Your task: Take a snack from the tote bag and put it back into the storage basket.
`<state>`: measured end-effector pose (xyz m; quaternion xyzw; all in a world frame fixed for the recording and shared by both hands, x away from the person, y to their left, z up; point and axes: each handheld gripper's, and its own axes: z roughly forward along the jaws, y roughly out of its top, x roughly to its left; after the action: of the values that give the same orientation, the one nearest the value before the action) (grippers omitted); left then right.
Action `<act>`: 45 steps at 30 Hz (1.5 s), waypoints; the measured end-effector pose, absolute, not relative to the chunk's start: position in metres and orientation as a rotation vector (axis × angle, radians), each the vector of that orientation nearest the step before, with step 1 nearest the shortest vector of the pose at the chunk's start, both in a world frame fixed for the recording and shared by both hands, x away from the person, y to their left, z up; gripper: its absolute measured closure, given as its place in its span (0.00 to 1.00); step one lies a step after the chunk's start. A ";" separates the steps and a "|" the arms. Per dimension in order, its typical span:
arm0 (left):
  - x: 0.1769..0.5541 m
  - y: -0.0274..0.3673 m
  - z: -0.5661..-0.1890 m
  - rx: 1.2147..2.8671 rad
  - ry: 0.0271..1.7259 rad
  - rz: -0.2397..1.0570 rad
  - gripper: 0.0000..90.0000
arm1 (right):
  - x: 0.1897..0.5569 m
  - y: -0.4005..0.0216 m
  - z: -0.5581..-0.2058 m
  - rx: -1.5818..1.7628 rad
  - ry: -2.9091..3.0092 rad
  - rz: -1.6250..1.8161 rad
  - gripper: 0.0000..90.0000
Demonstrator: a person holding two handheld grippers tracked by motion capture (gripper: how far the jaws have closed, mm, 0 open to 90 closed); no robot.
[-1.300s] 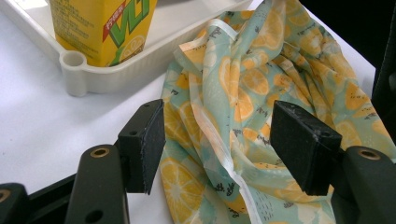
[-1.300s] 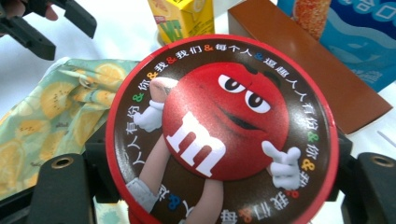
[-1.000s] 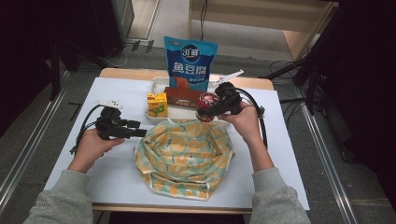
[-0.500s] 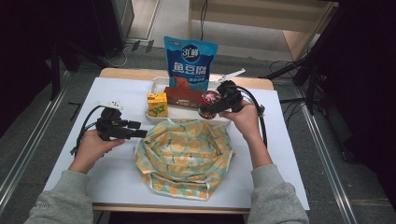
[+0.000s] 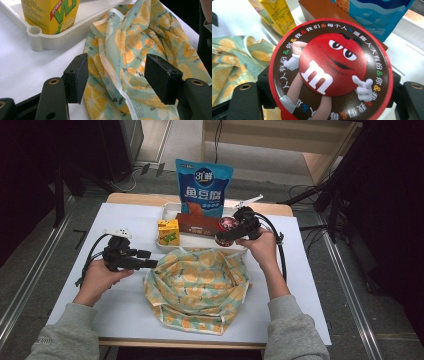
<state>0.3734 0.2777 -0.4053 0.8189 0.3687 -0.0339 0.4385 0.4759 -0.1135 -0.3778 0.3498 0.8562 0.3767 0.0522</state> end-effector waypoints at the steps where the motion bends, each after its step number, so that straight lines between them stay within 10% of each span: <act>1: 0.373 0.277 -0.405 2.039 0.916 -0.083 0.40 | 0.477 -0.114 -0.379 1.068 2.601 1.146 0.29; 45: 0.373 0.276 -0.406 2.051 0.916 -0.083 0.40 | 0.500 -0.125 -0.427 1.229 2.519 1.022 0.29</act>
<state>0.3733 0.2758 -0.4061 0.8228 0.3674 -0.0332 0.4323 0.4996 -0.1246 -0.4270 0.4106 0.8417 0.3415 0.0790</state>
